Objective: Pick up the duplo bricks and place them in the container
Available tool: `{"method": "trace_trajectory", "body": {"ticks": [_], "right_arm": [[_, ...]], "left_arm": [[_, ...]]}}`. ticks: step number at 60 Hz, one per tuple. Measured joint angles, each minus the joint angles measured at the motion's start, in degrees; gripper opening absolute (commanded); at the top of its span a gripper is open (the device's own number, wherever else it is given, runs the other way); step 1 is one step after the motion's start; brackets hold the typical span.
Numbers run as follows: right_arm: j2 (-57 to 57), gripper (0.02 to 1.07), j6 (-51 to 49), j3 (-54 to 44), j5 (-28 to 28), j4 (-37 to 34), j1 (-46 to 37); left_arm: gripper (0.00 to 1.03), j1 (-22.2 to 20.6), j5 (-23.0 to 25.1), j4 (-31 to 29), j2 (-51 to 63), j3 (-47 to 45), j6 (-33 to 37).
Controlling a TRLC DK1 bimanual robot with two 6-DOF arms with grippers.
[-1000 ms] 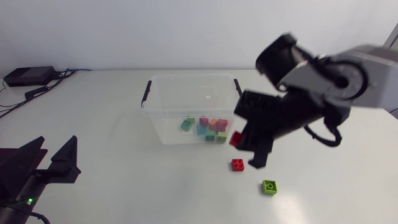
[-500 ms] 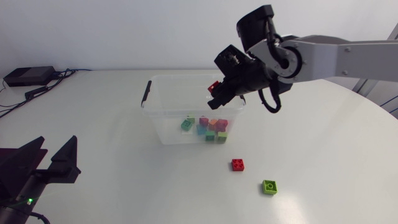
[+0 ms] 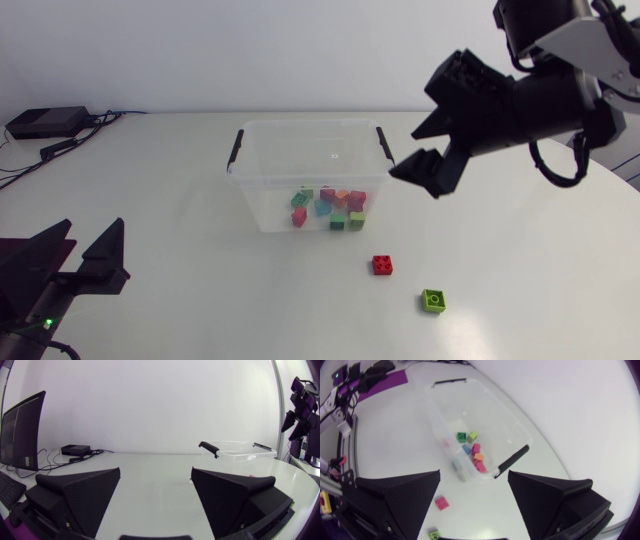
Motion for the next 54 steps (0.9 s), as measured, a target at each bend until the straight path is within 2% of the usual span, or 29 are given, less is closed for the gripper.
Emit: {"method": "trace_trajectory", "body": {"ticks": [7, 15, 27, 39, 43, 46, 49, 52, 54], "right_arm": [[-0.15, 1.02, -7.52, -6.38, 0.22, -4.42, 0.09], [4.96, 1.02, -12.31, -11.26, 1.49, -4.72, 2.58], [18.12, 1.02, -16.76, -13.97, 7.93, 3.63, 4.48], [24.9, 1.01, -18.88, -13.38, 9.9, 5.79, 6.58], [26.67, 0.95, -19.1, -12.52, 9.97, 6.88, 6.84], [27.8, 0.83, -19.1, -12.04, 9.99, 7.74, 6.95], [28.7, 0.66, -19.28, -11.8, 9.81, 8.22, 6.93], [28.79, 0.41, -19.28, -11.78, 9.75, 8.59, 6.95], [28.83, 0.2, -19.28, -11.78, 9.75, 8.59, 6.95]], "left_arm": [[0.99, 0.0, 0.0, 0.0, 0.0, 0.0, 0.02], [0.99, 0.0, 0.0, 0.0, 0.0, 0.0, 0.0], [0.99, 0.0, 0.0, 0.0, -0.02, 0.0, 0.0], [0.99, 0.0, 0.0, 0.0, 0.0, 0.0, 0.0], [0.99, 0.0, 0.0, 0.0, 0.0, 0.0, 0.0], [0.99, 0.0, 0.0, 0.0, 0.0, 0.0, 0.0], [0.99, 0.0, 0.0, 0.0, 0.0, 0.0, 0.02], [0.99, 0.0, 0.0, 0.0, -0.02, 0.0, 0.0], [0.99, 0.0, 0.0, 0.0, 0.0, 0.0, 0.0]]}}
